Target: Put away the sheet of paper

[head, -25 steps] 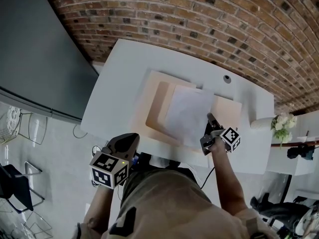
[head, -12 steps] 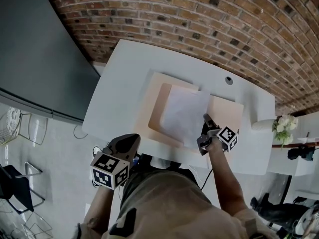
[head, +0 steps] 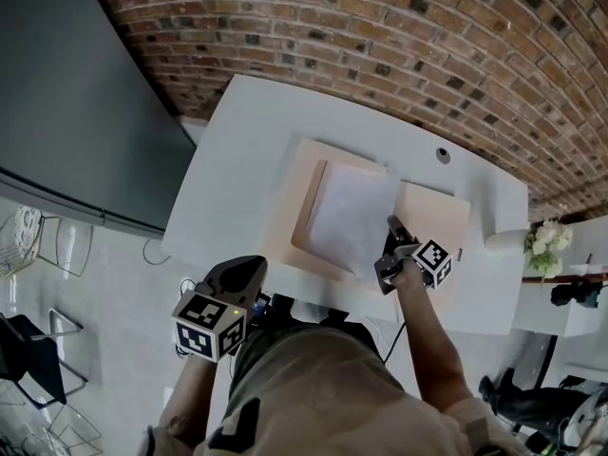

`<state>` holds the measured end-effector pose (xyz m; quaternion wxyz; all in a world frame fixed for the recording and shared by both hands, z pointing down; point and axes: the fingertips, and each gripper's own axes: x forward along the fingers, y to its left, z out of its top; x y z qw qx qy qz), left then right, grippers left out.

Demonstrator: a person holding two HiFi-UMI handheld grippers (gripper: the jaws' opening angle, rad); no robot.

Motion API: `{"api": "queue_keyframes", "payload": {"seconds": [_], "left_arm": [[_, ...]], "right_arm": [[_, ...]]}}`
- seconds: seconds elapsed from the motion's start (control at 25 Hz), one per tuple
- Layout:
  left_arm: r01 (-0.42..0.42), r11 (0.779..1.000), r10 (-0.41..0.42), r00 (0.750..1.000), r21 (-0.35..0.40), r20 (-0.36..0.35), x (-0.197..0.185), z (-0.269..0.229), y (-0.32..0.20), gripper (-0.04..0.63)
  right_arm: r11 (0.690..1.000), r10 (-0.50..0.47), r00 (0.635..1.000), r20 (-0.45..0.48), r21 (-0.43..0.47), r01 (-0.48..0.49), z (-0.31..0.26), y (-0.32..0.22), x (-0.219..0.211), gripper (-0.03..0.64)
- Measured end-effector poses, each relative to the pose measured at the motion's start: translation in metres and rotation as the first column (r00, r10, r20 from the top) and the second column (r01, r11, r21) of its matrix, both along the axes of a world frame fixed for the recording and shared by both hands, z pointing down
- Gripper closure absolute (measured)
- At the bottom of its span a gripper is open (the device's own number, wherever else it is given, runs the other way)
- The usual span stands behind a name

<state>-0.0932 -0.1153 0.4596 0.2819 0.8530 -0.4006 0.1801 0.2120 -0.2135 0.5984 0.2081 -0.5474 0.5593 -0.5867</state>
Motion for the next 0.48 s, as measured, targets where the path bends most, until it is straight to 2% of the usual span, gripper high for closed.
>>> {"api": "queue_keyframes", "payload": {"seconds": [0.48], "left_arm": [[-0.02, 1.0, 0.02, 1.0, -0.012, 0.004, -0.011, 0.003, -0.008, 0.581]], "right_arm": [[1.0, 0.003, 1.0, 0.017, -0.016, -0.003, 0.008, -0.008, -0.019, 0.594]]}}
